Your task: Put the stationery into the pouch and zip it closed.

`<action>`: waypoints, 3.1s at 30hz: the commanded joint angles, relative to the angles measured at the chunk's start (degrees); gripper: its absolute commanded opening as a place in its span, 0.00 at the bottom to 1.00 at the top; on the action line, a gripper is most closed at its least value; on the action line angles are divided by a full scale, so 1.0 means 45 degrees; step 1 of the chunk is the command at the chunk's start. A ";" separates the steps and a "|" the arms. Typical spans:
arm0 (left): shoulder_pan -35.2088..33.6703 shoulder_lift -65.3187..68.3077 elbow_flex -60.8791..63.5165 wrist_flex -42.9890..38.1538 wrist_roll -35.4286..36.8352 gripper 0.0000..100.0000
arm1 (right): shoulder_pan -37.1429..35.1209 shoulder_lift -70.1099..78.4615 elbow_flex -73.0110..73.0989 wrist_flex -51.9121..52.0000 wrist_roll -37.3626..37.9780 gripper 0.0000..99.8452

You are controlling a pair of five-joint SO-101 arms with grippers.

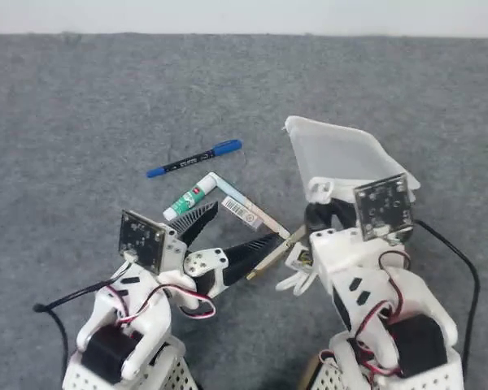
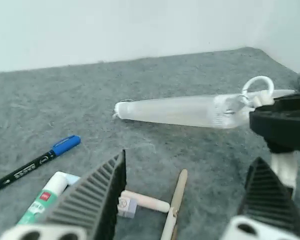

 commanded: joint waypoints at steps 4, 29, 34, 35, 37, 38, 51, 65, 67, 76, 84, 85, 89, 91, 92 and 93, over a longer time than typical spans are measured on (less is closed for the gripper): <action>0.0410 -0.0156 0.0342 -0.0977 0.0195 0.36 | -0.1182 -0.0244 -0.0156 0.0361 0.0176 0.01; 0.0957 -0.0156 0.1788 -0.2794 0.0469 0.32 | -0.3429 -0.2061 0.0469 0.1436 0.0977 0.01; 0.0879 -0.0156 0.1807 -0.2813 0.0430 0.26 | -0.3565 -0.2061 0.0527 0.1475 0.1055 0.01; 0.0879 -0.0156 0.1827 -0.2891 0.0195 0.24 | -0.3565 -0.2061 0.0527 0.1573 0.1055 0.01; 0.0879 -0.0156 0.2217 -0.3321 -0.0352 0.21 | -0.3565 -0.2081 0.0508 0.1709 0.1055 0.01; 0.0879 -0.0156 0.2452 -0.3673 -0.0567 0.19 | -0.3565 -0.2081 0.0508 0.1709 0.1055 0.01; 0.0879 -0.0156 0.2725 -0.3712 -0.2110 0.05 | -0.3546 -0.2081 0.0547 0.1709 0.1094 0.01; -0.0313 -0.0156 0.1182 -0.1446 -0.2090 0.04 | -0.1358 -0.1944 0.0801 0.1123 0.1074 0.01; -0.0742 -0.0156 0.1084 -0.1368 -0.2090 0.04 | -0.1065 -0.1944 0.1133 0.0713 0.1074 0.01; -0.1465 -0.0176 0.0518 -0.0762 -0.2071 0.04 | -0.0244 -0.2002 0.1309 0.0303 0.0996 0.01; -0.2051 -0.0176 0.0342 -0.0742 -0.2051 0.04 | 0.0635 -0.2061 0.1348 -0.0088 0.0723 0.01; -0.1993 -0.0176 0.0342 -0.0742 -0.2071 0.05 | 0.0615 -0.2061 0.1368 -0.0088 0.0723 0.01; -0.0996 -0.0176 0.0322 -0.0606 -0.2129 0.11 | 0.0537 -0.2061 0.1446 -0.0088 0.0762 0.01; -0.0469 -0.0176 0.0127 -0.0313 -0.2032 0.19 | 0.0537 -0.2061 0.1582 -0.0127 0.0801 0.01; -0.0313 -0.0176 0.0010 -0.0156 -0.1836 0.23 | 0.0537 -0.2061 0.1582 -0.0147 0.0801 0.01; -0.0215 -0.0176 -0.0088 -0.0039 -0.1407 0.25 | 0.0537 -0.2061 0.1582 -0.0147 0.0801 0.01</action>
